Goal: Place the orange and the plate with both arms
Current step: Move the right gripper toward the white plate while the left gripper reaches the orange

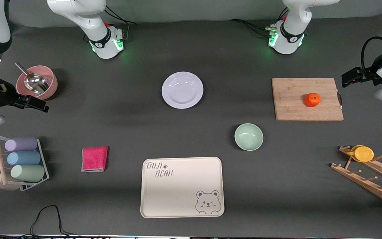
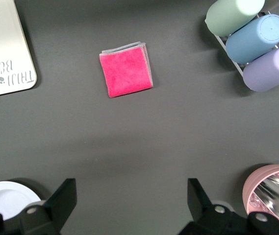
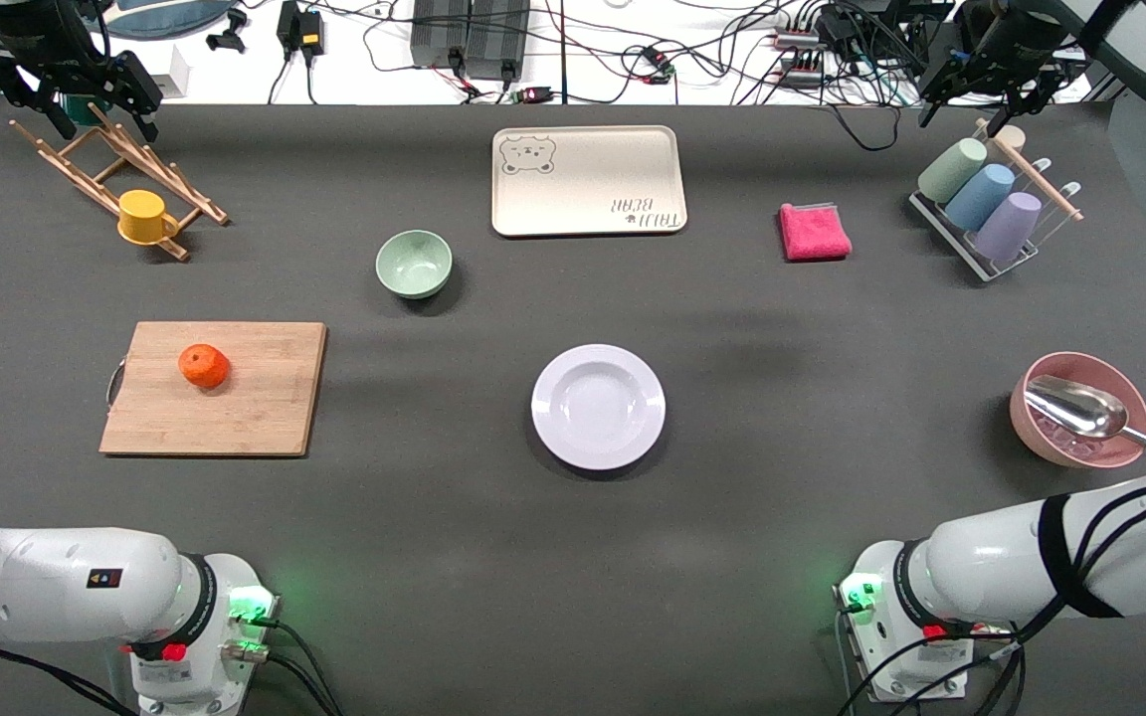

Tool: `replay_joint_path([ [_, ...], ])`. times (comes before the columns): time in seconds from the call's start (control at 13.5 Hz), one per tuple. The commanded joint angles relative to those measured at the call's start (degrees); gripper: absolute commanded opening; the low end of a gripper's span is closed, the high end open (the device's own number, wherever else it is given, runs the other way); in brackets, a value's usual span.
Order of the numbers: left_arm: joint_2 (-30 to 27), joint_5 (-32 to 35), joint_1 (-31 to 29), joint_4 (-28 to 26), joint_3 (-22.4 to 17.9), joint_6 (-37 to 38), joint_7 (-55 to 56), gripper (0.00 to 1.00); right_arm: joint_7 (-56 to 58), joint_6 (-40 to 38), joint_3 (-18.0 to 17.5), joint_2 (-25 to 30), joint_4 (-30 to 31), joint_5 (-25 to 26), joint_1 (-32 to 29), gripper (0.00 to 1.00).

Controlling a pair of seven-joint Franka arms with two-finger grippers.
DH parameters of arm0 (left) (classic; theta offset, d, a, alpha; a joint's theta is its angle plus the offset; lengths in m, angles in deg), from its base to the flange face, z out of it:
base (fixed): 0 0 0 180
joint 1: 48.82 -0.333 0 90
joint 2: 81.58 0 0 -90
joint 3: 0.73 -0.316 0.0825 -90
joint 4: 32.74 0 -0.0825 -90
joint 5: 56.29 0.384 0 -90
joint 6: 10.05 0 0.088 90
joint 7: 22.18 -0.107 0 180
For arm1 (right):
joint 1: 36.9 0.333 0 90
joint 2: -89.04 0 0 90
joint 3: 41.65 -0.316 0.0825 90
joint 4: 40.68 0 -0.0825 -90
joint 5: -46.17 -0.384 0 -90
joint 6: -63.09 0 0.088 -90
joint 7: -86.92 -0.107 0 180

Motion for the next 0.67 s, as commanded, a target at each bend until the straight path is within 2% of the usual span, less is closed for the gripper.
replay_joint_path([
  [0.0, 0.09, -0.24, 0.69, 1.34, -0.72, 1.98, -0.14, 1.00, 1.33, 0.23, 1.61, 1.57, 0.86, -2.61, 0.28, 1.00],
  [0.37, 0.17, -0.60, 0.43, 1.52, -0.81, 1.45, 1.00, 1.00, 1.24, 0.15, 1.44, 0.95, 1.12, -2.80, 0.37, 1.00],
  [0.59, -0.53, -0.42, 0.26, 1.17, -1.16, 3.55, -0.13, 1.00, 1.50, -1.34, 1.18, 1.13, 2.52, -6.04, 2.11, 1.00],
])
